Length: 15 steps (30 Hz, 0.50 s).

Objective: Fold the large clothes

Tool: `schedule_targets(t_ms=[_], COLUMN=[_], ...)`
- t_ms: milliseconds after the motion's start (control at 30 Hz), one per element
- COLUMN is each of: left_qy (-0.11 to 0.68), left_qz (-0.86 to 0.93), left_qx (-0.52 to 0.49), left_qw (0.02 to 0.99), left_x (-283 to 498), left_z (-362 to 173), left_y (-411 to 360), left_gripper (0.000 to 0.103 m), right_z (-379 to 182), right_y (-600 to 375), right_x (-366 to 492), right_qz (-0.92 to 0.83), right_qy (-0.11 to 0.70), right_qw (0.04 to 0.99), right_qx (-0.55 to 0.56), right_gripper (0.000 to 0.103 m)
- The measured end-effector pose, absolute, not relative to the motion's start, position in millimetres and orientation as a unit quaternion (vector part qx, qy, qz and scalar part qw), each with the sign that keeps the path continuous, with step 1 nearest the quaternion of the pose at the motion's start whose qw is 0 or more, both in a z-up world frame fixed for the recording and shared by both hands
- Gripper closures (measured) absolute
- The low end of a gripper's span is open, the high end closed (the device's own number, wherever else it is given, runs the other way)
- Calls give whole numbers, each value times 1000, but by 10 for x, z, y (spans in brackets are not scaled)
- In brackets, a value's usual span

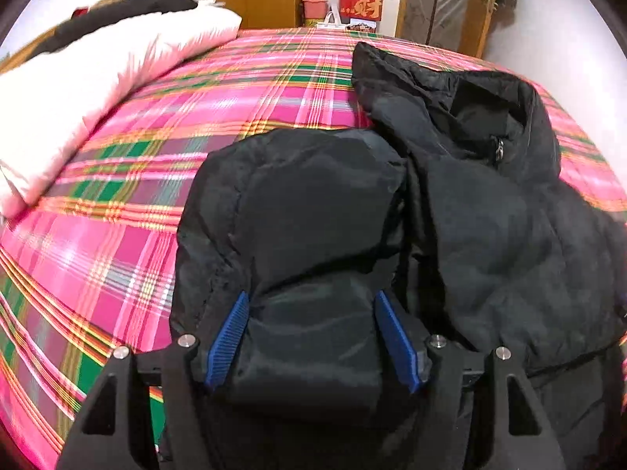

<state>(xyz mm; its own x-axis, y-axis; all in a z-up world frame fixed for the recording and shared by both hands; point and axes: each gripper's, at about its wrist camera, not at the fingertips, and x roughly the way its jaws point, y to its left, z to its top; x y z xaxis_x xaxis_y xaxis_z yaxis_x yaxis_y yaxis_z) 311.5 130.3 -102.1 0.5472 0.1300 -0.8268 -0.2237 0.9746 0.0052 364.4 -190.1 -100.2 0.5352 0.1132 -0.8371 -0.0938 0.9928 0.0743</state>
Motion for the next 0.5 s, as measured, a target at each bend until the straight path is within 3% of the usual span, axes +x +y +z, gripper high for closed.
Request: schedule_targets(t_ms=[500], left_qy=[408], left_qz=[49], left_qx=[-101], left_qw=[906], left_x=[2244], left_z=[-347], left_y=[1184], left_gripper=[34], right_z=[-281], right_y=[-1982], right_x=[2837], right_qz=[96], right_qy=[444], right_qw=[890], right_qx=[28], right_gripper=[52])
